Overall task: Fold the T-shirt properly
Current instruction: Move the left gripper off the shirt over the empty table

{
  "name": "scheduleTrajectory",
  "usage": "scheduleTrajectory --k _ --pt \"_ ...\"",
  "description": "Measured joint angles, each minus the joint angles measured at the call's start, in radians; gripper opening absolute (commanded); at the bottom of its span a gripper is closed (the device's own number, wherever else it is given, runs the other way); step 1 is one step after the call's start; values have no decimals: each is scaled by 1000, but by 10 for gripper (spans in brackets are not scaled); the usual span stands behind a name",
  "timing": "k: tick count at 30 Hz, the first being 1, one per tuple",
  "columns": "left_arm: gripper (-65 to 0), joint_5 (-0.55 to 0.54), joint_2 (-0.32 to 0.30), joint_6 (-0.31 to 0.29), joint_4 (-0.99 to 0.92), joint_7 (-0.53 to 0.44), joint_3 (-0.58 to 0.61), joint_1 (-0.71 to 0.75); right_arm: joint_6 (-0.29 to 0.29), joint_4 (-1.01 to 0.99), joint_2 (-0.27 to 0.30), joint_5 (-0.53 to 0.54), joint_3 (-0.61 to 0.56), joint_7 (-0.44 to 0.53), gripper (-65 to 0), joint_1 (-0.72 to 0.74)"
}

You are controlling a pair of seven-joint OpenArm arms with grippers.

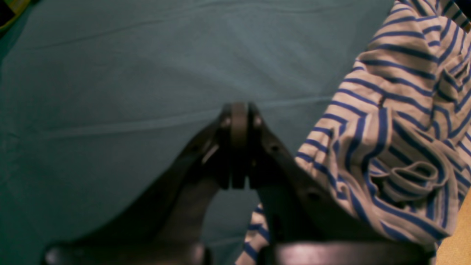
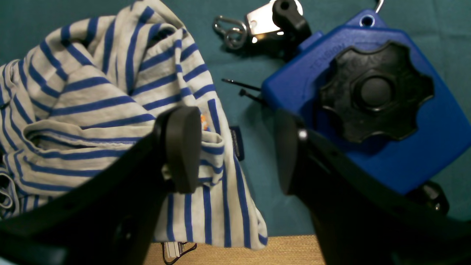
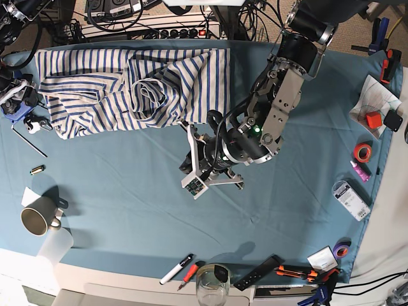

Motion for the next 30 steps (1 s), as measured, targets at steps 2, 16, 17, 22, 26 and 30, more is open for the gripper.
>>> scheduleTrajectory --k 2,16,17,22,26,30 --pt "-650 0 0 0 0 0 0 0 0 0 0 0 0 0 -334 0" --pt "-650 -4 0 0 0 1 0 0 0 0 -1 -1 0 65 -334 34" --pt "-650 -18 0 0 0 4 0 0 0 0 0 0 0 68 -334 43" --pt "-650 -82 0 0 0 12 0 0 0 0 0 8 0 67 -334 52" --pt "-650 -82 0 0 0 12 0 0 0 0 0 23 0 68 -334 52" --pt "-650 -156 0 3 0 49 0 0 0 0 0 23 0 68 -334 53"
